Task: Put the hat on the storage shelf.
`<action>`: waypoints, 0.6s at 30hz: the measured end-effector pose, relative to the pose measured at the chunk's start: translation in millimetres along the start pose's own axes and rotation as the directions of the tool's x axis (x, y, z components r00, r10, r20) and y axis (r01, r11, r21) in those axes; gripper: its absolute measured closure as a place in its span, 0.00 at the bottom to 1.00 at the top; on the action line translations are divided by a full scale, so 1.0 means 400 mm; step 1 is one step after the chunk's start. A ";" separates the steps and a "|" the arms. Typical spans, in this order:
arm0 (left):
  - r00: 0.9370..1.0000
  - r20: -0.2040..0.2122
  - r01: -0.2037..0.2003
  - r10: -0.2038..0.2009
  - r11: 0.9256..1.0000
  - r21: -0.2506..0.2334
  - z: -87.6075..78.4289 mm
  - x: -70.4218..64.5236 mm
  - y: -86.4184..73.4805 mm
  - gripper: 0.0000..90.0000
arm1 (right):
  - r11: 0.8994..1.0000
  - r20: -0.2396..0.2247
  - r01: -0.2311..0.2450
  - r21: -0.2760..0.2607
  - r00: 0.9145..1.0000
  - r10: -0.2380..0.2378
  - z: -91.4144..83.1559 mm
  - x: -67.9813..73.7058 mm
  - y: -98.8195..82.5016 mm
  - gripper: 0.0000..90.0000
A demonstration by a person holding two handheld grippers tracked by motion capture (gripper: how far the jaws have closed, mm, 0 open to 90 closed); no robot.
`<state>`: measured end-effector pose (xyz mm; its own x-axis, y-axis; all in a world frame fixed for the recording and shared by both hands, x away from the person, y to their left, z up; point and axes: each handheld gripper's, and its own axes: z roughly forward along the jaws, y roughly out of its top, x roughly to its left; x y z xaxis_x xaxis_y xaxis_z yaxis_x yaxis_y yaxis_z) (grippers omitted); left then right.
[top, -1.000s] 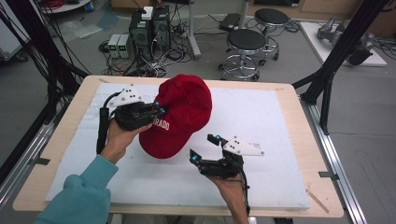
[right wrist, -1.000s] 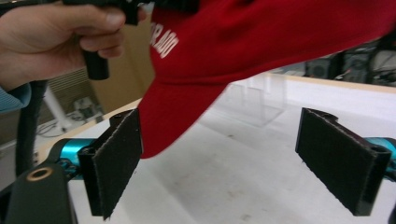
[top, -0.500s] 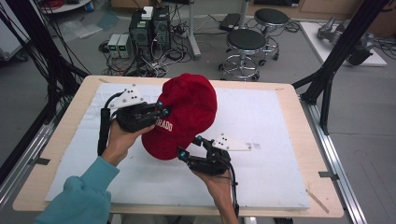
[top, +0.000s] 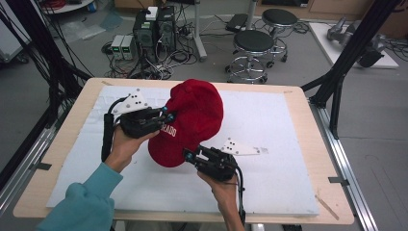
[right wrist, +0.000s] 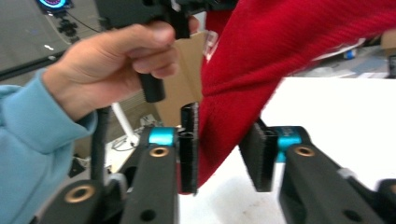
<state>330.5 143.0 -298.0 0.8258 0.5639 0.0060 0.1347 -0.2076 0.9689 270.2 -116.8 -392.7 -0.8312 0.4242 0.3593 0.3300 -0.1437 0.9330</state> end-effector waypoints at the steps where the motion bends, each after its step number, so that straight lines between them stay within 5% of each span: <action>1: 1.000 0.006 -0.001 0.001 1.000 0.004 0.001 -0.001 -0.001 0.95 | 1.000 -0.012 -0.004 -0.004 1.000 0.004 -0.001 0.000 0.001 0.84; 4: 1.000 0.021 -0.010 0.010 1.000 -0.001 0.004 -0.006 0.000 0.95 | 1.000 -0.040 -0.015 -0.009 0.999 0.015 -0.003 0.003 0.004 0.94; 7: 1.000 0.027 -0.014 0.013 1.000 0.001 0.006 -0.007 0.000 0.95 | 1.000 -0.043 0.016 -0.010 0.999 -0.017 -0.003 0.011 0.006 0.95; 13: 1.000 0.030 -0.008 0.007 1.000 0.011 0.007 -0.003 -0.002 0.93 | 1.000 -0.051 0.002 0.000 0.999 -0.002 -0.004 0.010 0.008 0.95; 16: 1.000 0.024 -0.003 0.003 1.000 0.011 0.006 -0.001 -0.002 0.81 | 1.000 -0.041 0.014 0.001 0.999 -0.014 -0.002 0.013 0.009 0.95; 18: 1.000 0.020 0.019 -0.019 1.000 0.007 0.006 -0.001 -0.001 0.62 | 1.000 -0.032 0.021 0.013 0.999 -0.021 -0.002 0.014 0.009 0.95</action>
<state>331.5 141.2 -299.0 0.8339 0.5516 -0.0171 0.1539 -0.2027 0.9671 266.5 -115.6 -387.6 -0.8515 0.3986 0.3406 0.3183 -0.1232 0.9400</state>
